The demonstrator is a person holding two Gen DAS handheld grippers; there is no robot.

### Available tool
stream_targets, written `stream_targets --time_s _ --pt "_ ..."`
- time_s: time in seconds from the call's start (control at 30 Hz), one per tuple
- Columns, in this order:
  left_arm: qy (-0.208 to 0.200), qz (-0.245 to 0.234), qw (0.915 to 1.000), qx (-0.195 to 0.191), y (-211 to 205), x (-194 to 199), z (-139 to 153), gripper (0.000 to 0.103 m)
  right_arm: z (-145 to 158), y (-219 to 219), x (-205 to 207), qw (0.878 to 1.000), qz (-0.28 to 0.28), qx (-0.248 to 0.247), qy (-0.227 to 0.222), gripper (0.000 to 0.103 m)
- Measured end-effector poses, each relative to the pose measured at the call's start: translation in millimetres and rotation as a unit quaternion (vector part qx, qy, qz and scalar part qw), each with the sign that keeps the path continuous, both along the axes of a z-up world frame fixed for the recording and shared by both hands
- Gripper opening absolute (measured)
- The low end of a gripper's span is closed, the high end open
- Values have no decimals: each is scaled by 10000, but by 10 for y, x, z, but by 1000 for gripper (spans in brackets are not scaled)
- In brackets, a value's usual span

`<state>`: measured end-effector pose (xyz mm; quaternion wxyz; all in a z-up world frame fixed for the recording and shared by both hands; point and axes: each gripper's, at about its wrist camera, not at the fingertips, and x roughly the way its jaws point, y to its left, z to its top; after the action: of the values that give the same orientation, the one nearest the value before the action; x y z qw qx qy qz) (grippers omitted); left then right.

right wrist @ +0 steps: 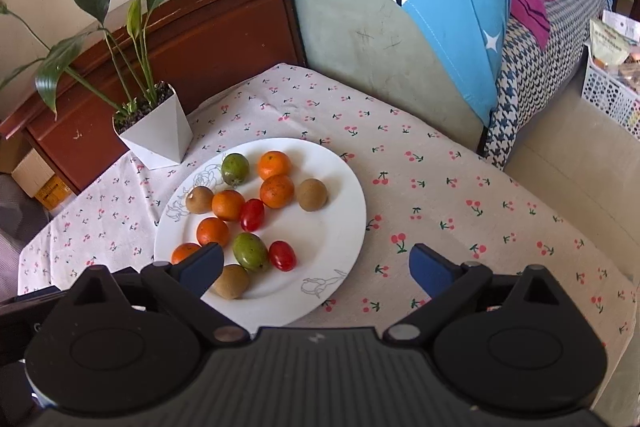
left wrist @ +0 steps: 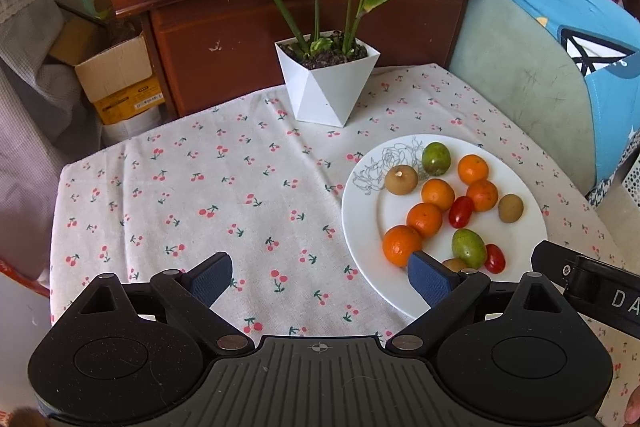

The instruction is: Organize fruits

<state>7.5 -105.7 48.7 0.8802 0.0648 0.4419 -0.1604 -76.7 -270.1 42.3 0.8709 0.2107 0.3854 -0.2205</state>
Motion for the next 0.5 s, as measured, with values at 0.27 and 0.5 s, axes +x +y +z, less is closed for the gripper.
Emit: stream_targets --time_s 0.27,0.5 --pt "23 3 10000 88 -41 13 -43 96 -67 17 34 9996 -20 -138 241 100" --pt "66 23 9999 124 -52 25 -80 96 -93 61 49 9992 32 -224 328 100"
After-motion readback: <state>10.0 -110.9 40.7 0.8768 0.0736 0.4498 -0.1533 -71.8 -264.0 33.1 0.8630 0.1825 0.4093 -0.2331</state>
